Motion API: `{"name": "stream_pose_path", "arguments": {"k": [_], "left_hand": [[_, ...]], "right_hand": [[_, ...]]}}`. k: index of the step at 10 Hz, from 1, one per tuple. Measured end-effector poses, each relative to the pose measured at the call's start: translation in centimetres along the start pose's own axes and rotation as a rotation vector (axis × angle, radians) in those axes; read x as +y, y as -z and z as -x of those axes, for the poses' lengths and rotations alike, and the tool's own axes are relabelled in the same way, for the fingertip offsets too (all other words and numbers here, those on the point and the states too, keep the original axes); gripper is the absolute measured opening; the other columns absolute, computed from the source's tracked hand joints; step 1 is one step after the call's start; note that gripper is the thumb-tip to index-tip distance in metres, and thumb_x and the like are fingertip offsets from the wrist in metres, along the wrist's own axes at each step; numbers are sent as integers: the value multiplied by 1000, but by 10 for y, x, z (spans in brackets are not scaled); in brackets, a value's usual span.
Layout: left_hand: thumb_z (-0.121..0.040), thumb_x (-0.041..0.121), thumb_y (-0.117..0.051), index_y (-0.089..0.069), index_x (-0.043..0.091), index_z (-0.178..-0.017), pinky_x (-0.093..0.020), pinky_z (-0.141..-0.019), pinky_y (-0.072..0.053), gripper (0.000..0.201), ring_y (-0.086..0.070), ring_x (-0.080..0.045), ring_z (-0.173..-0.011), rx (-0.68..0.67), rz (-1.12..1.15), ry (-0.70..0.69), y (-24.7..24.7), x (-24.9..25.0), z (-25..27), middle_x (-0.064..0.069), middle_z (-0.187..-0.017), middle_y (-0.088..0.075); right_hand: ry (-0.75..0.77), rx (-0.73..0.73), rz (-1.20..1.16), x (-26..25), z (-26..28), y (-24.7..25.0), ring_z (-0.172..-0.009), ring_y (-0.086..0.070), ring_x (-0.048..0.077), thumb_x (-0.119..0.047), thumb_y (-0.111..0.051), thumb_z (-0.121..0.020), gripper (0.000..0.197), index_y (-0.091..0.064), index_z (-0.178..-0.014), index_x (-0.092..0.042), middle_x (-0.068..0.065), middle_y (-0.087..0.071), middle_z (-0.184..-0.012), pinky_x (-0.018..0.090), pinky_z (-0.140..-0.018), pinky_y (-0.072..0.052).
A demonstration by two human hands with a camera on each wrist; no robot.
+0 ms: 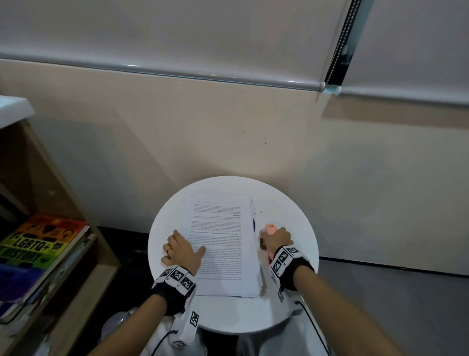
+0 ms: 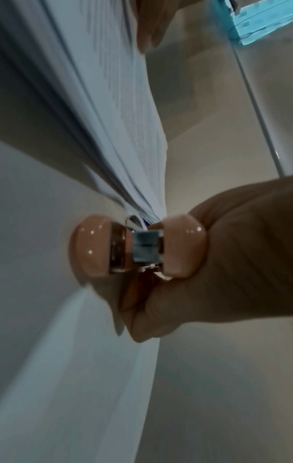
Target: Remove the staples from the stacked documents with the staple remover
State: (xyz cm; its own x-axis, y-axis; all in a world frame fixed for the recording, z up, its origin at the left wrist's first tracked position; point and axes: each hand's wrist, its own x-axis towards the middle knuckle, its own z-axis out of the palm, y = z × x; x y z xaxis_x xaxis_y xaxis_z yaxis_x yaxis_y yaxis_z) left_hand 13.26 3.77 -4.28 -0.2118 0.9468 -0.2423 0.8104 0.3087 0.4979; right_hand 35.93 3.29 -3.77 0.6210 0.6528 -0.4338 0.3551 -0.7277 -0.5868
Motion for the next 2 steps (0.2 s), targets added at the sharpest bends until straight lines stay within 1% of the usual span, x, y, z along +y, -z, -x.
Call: {"name": "stream_pose_path", "arguments": {"k": [1, 2], "left_hand": [[-86, 44, -61, -7, 3, -148, -48, -109, -26, 92, -21, -33, -138, -32, 33, -36, 9, -6, -1, -13, -150, -21], [-88, 40, -59, -12, 5, -148, -46, -111, -25, 84, -22, -32, -138, -60, 91, -68, 24, -19, -3, -14, -150, -23]], "right_hand": [[3, 35, -17, -4, 8, 0, -127, -40, 37, -36, -66, -85, 73, -29, -137, -2, 19, -38, -140, 42, -102, -37], [4, 24, -107, -2, 12, 8, -127, -39, 37, -44, -61, -85, 76, -27, -139, -3, 20, -37, -139, 43, -100, -35]]}}
